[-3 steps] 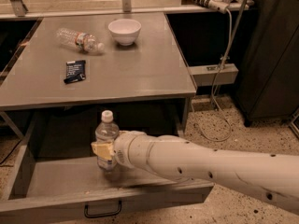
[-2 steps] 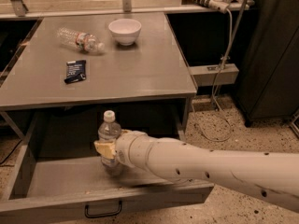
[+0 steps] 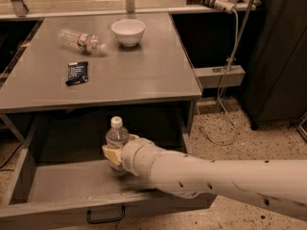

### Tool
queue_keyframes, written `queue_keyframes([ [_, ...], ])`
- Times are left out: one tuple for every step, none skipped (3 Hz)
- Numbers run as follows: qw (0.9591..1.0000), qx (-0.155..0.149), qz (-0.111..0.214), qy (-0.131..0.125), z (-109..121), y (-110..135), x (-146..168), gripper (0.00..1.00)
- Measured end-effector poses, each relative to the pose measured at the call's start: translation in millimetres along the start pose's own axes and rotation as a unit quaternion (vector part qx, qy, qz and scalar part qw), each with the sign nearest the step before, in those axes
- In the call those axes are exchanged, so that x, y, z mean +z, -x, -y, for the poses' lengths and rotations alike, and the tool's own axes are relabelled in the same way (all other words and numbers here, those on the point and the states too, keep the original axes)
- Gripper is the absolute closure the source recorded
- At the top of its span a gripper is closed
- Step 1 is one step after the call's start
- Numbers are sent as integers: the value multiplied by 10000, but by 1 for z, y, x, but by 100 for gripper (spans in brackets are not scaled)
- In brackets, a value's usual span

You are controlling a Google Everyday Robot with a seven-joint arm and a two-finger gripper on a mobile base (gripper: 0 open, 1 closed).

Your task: Place blue plastic bottle into top drawer

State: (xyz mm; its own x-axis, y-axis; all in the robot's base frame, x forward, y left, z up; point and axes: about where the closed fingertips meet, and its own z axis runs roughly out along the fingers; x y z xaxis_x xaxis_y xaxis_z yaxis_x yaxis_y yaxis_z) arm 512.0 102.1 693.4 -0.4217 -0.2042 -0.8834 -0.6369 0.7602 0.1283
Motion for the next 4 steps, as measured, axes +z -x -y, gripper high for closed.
queue_keyframes([
  [9996,16,54,-285,5,-7,-1,100],
  [9981,59,50,-604,7,-13,-9,100],
  [9967,99,-7,-805,6,-18,-17,100],
  [9966,102,-10,-815,6,-18,-17,83],
])
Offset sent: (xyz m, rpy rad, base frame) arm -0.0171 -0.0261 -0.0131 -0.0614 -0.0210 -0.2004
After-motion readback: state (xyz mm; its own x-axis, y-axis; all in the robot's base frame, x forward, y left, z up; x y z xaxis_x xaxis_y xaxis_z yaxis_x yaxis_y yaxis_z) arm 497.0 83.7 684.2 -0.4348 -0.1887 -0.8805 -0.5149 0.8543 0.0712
